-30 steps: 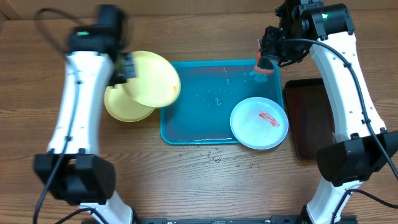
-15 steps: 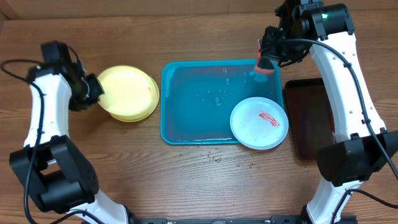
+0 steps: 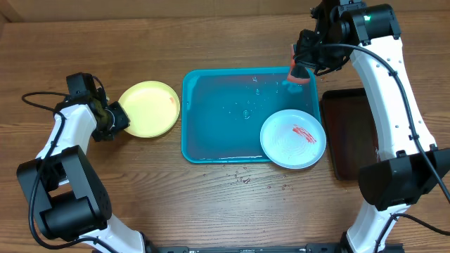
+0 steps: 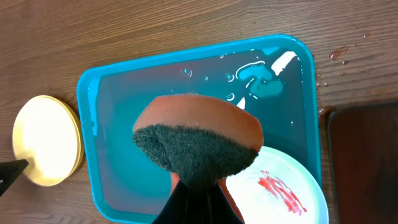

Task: Clean dirty plates on tray and stack at the side
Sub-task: 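Carry the yellow plate left and stack it on the first yellow plate, then reach the left gripper to the white plate's rim and drag it to tray center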

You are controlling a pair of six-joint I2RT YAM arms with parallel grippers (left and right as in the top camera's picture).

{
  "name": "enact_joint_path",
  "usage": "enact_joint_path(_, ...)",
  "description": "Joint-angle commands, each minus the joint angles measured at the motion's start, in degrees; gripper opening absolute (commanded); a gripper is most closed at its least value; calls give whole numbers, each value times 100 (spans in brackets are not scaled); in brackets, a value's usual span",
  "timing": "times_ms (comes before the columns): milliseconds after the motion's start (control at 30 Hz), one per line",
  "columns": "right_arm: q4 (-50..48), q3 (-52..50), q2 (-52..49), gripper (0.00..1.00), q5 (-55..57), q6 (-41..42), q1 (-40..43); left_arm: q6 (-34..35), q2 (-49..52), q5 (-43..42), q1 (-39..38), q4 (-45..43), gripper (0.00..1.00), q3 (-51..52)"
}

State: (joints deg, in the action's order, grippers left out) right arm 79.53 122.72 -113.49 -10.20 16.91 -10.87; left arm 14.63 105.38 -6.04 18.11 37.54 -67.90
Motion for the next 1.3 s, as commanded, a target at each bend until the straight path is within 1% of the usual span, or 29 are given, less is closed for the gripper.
enact_joint_path(0,-28,22,33,4,9,-28,13,-229,-127,-603,-17,323,41,-494)
enact_joint_path(100,-11,24,33,4,7,-26,13,-398,-127,-612,-101,933,41,-1231)
enact_joint_path(167,7,22,33,4,7,-26,13,-557,-127,-555,-219,1305,43,-1775)
enact_joint_path(200,17,22,33,4,7,-26,13,-570,-127,-553,-275,1451,47,-2002)
enact_joint_path(267,48,24,33,4,7,-26,13,-579,-127,-592,-431,1770,47,-2446)
enact_joint_path(367,57,24,33,4,7,-26,13,-787,-127,-986,-767,2118,49,-2830)
enact_joint_path(467,52,24,33,4,9,-26,13,-778,-127,-1493,-1296,2271,48,-2857)
enact_joint_path(500,52,24,33,4,9,-26,13,-717,-125,-1602,-1464,2277,48,-2822)
enact_joint_path(667,55,22,33,4,-15,-24,13,129,-125,-1648,-2581,2094,49,-2586)
enact_joint_path(833,70,24,33,4,-15,-26,13,693,-122,-1650,-3602,1401,58,-2284)
enact_joint_path(933,74,22,33,4,-15,-26,13,863,-44,-1674,-4022,973,59,-2085)
enact_joint_path(1067,96,24,33,4,-9,-92,13,879,339,-2041,-4336,890,60,-2033)
enact_joint_path(1200,164,24,33,4,-9,-201,13,1034,850,-2481,-4564,782,55,-2033)
enact_joint_path(1267,170,24,33,4,-9,-210,13,1078,1047,-2594,-4677,669,50,-2033)
